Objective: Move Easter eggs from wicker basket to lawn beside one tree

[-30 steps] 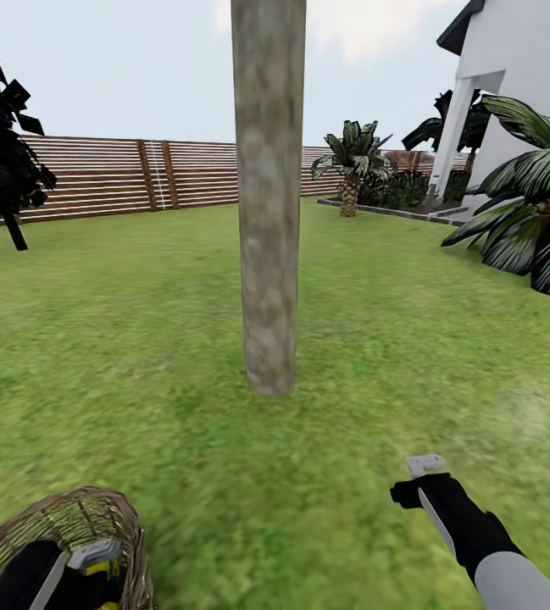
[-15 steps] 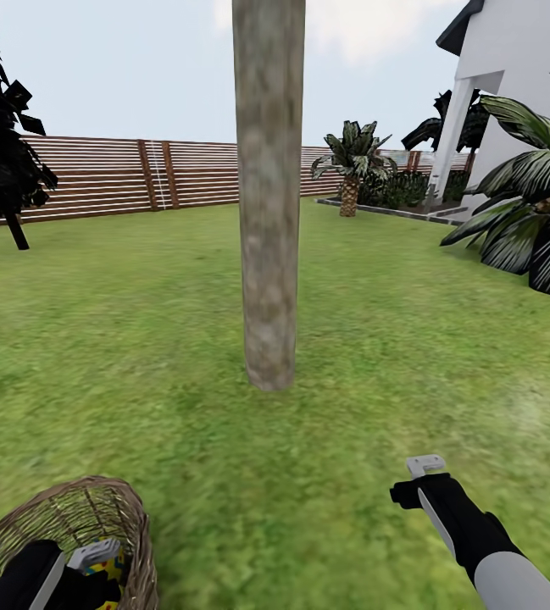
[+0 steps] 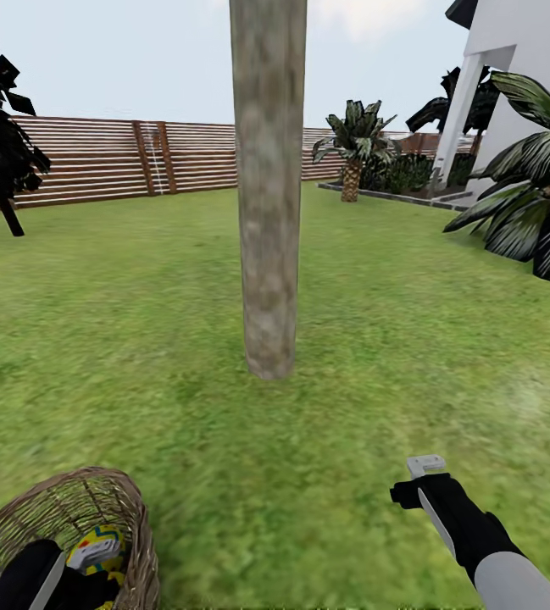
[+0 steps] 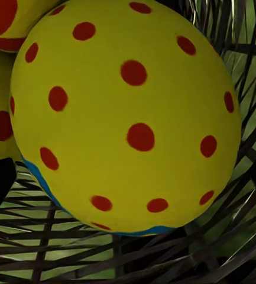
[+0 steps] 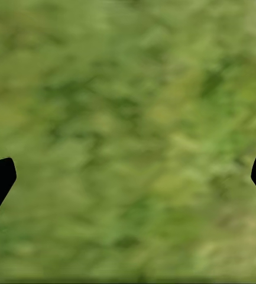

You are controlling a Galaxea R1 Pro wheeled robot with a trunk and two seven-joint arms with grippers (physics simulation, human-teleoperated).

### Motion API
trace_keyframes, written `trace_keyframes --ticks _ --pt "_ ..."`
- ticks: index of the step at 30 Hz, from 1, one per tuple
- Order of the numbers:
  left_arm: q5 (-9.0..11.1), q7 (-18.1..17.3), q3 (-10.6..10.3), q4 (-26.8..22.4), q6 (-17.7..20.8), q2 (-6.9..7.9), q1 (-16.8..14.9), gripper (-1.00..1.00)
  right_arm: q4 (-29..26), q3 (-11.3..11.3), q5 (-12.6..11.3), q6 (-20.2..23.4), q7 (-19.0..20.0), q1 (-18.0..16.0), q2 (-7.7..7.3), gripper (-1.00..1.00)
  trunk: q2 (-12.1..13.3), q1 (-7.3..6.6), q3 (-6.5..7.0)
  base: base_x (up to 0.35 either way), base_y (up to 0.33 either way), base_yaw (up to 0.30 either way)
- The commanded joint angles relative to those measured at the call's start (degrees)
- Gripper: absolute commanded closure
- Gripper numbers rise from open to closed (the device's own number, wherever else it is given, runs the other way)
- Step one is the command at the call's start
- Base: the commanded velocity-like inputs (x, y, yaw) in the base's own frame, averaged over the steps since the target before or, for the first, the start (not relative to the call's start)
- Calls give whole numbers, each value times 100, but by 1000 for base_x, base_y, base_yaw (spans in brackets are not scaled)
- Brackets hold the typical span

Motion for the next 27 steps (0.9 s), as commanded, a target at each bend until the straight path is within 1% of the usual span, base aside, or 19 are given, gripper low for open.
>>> trace_keyframes --ticks 1,10,12,15,19,25,27 --pt "31 6 10 -5 32 -1 -2 -100 -10 26 29 33 1 -2 -4 -100 -3 -1 -6 0 0 0" --pt "38 6 10 -5 32 -9 -2 -100 -13 26 29 35 1 -2 -1 -100 -3 -1 -6 0 0 0" --pt "39 6 10 -5 32 -9 -2 -100 -13 26 29 35 1 -2 -1 -100 -5 4 -50 0 0 0" --pt "40 6 10 -5 32 -5 -2 -100 -13 26 29 34 1 -2 32 -100 -9 11 -117 0 0 0" --pt "36 6 10 -6 32 -1 -2 -100 -13 26 37 33 1 -2 100 -100 -9 11 -117 0 0 0" --pt "32 6 10 -6 32 -4 -2 -100 -5 32 38 28 1 -2 121 -100 -9 11 -117 0 0 0" --pt "33 6 10 -5 32 -7 -2 -100 -5 29 38 27 1 -2 149 -100 -9 11 -117 0 0 0"
